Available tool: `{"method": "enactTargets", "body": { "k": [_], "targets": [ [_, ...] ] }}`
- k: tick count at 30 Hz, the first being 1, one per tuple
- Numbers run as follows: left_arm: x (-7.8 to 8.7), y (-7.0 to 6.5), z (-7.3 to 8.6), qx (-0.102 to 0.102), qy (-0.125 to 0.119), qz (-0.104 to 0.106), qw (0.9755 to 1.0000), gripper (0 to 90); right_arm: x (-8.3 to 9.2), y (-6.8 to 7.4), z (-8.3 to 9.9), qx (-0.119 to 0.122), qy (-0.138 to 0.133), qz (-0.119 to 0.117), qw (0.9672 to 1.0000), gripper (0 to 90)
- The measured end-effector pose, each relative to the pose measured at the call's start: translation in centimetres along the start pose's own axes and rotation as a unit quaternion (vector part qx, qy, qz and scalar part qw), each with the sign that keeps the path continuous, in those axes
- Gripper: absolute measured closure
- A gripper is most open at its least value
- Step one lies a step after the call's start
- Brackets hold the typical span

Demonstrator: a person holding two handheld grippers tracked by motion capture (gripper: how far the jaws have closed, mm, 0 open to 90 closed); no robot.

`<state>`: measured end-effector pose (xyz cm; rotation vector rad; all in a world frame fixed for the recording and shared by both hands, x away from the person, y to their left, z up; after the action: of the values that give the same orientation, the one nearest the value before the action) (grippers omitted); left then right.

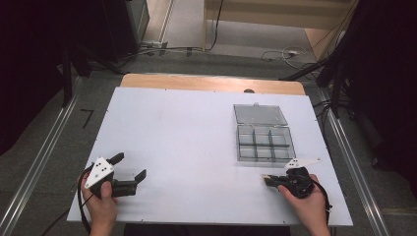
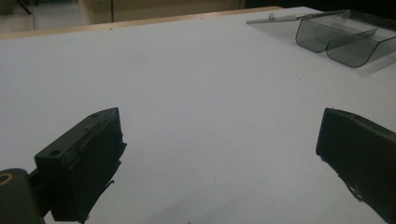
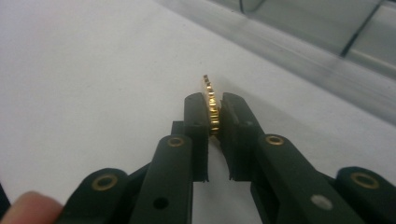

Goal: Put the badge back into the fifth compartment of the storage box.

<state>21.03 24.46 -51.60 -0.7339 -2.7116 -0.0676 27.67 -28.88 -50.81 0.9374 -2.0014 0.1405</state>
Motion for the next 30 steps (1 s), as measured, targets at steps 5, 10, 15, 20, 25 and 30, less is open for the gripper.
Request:
{"method": "enactTargets", "body": {
  "k": [5,10,15,20,25,30],
  "targets": [
    [0.02,0.02,0.01,0.002,-0.002,0.0,1.0,1.1,-0.02,0.1,0.03,0.006,-0.004,0.002,1.0,79.6],
    [0.01,0.02,0.0,0.001,-0.002,0.001,1.0,1.1,-0.05,0.25,-0.05,0.01,-0.007,0.003,0.9999,79.6],
    [0.01,0.0,0.0,0.0,-0.001,0.001,1.0,1.1,0.0,0.48,-0.17,0.011,-0.011,0.005,0.9999,79.6],
    [0.03,0.0,0.01,0.0,-0.001,0.0,1.0,1.1,0.21,0.57,-0.27,0.012,-0.019,0.007,0.9997,79.6],
    [0.06,0.01,0.02,0.002,-0.002,-0.002,1.0,1.1,0.35,0.76,-0.53,0.01,-0.027,0.007,0.9996,79.6],
    [0.1,0.01,0.04,0.003,-0.002,-0.002,1.0,1.0,0.54,0.97,-0.81,0.013,-0.031,0.009,0.9994,79.6]
  ]
}}
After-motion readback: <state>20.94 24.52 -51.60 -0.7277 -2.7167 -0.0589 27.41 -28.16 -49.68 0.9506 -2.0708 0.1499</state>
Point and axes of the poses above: each handheld gripper's, and its own axes: x roughly backward along the jaws, z roughly out of its underside, y roughly to its left, the point moved 1 cm from there along -x, roughly forward along the jaws, and after that the axes turned 2 degrees about -x, right-handed, at the moved point
